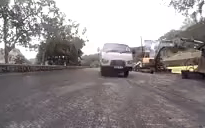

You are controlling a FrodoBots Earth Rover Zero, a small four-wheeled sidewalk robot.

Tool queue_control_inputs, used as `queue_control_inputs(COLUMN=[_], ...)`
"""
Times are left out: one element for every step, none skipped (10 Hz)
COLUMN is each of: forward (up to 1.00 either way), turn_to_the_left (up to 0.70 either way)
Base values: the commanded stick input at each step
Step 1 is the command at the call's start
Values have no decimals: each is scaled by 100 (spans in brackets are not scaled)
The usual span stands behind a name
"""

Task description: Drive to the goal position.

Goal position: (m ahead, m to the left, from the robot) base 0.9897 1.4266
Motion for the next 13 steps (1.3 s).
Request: queue_control_inputs(forward=[70, 70, 70, 70, 70, 70, 70, 70, 70, 70, 70, 70, 70], turn_to_the_left=[21, 27, 27, 27, 27, 27, 27, 27, 27, 27, 27, 27, 27])
